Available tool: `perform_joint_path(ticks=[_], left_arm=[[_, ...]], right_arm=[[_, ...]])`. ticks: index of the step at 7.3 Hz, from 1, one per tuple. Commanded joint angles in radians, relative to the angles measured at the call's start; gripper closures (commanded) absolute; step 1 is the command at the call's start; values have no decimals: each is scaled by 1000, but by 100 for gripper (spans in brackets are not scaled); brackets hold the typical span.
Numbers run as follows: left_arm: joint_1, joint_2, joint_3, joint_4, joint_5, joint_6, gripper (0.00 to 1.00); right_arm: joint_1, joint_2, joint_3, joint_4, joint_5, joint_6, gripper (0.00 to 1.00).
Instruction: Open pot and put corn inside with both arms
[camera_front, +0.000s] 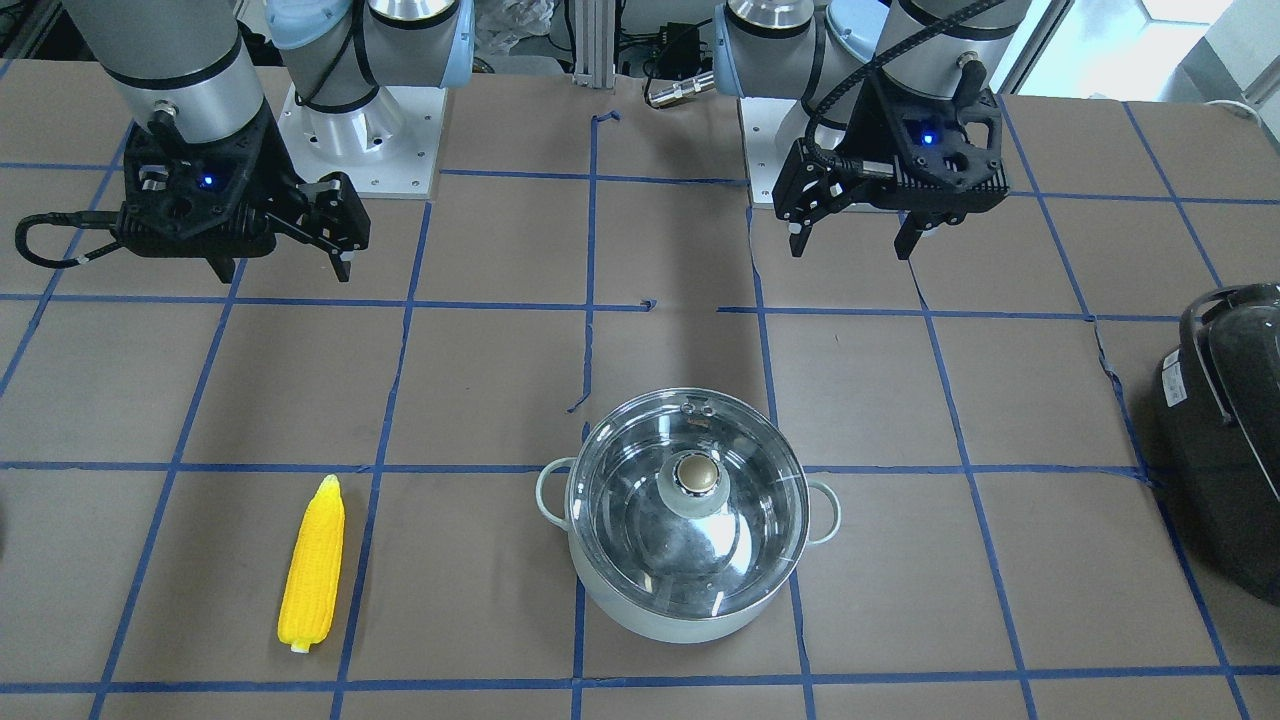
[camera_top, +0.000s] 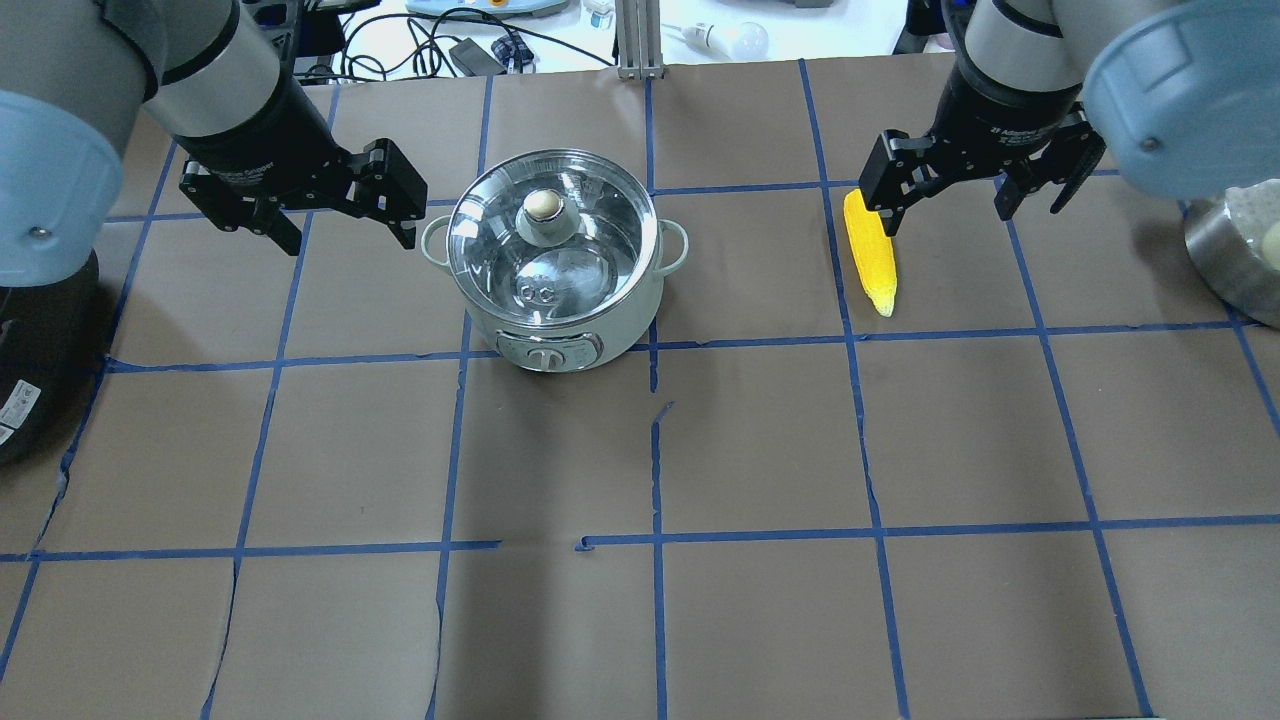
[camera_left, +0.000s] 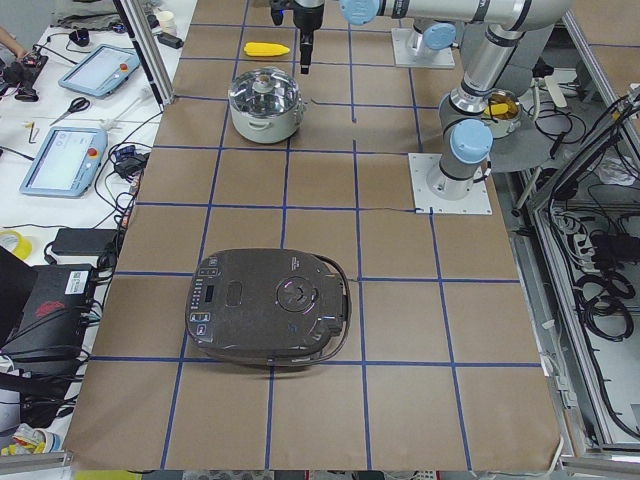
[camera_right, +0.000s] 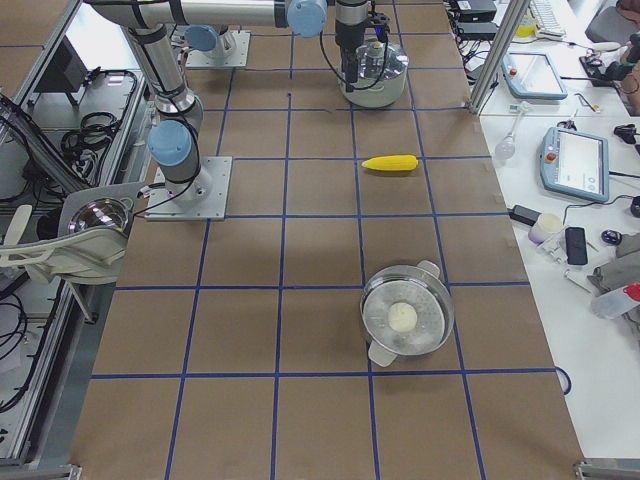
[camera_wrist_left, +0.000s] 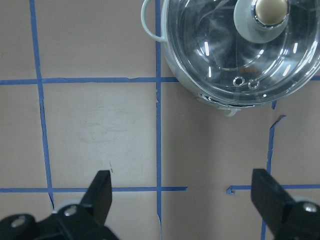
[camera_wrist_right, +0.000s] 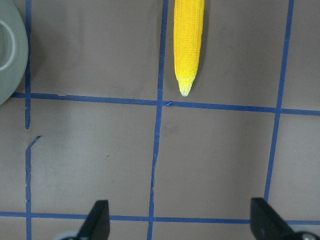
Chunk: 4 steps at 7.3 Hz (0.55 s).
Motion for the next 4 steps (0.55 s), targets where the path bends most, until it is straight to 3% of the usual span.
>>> perform_joint_path(ticks=[1,2,4], left_arm=[[-1,0,2,0,-1,0,0],[-1,2,2,0,-1,0,0],[-1,2,0,0,-1,0,0]], right_arm=[[2,-7,-4,10,18,-1,0],[2,-11,-4,22,18,2,0],[-5,-4,-7,55,106,-7,0]])
